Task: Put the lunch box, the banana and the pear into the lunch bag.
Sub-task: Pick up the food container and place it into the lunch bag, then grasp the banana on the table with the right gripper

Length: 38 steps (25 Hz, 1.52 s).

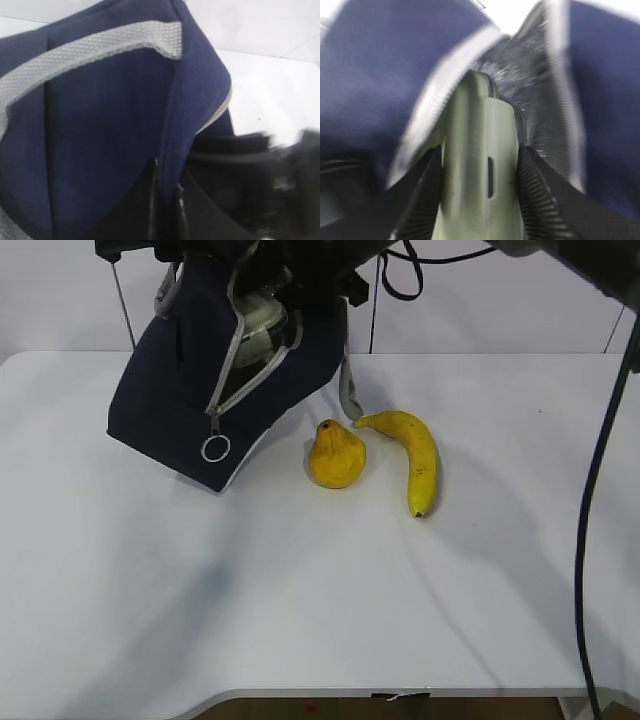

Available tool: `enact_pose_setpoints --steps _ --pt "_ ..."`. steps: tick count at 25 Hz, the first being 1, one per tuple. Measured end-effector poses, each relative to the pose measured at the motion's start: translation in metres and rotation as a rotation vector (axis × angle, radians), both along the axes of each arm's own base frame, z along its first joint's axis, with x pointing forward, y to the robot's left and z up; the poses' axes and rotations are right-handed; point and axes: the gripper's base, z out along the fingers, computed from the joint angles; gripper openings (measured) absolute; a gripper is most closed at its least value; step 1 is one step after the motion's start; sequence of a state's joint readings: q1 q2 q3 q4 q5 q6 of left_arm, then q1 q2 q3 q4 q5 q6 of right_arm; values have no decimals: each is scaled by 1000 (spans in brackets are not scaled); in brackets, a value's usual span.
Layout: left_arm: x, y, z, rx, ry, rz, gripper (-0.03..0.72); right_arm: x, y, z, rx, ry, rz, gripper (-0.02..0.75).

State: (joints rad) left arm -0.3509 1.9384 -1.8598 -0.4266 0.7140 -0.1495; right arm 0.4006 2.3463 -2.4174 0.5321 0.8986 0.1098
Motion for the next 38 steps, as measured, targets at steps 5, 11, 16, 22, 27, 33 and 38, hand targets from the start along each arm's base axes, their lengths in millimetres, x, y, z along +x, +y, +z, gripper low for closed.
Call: enact_pose_setpoints --steps 5,11,16,22,27,33,38 --pt "0 -1 1 -26 3 3 3 2 14 -19 38 49 12 356" --pt "1 0 1 -24 -5 8 3 4 21 -17 132 39 -9 346" --pt "3 4 2 -31 -3 19 3 5 22 -17 154 47 -13 345" --pt "11 27 1 -42 10 71 3 -1 26 -17 167 77 51 345" --pt "16 45 0 -37 28 102 3 -6 21 -6 144 83 117 345" --pt "16 51 -1 -25 39 108 3 -4 -10 22 113 44 163 345" --pt "17 54 -2 -6 40 112 3 2 -51 30 29 57 149 351"
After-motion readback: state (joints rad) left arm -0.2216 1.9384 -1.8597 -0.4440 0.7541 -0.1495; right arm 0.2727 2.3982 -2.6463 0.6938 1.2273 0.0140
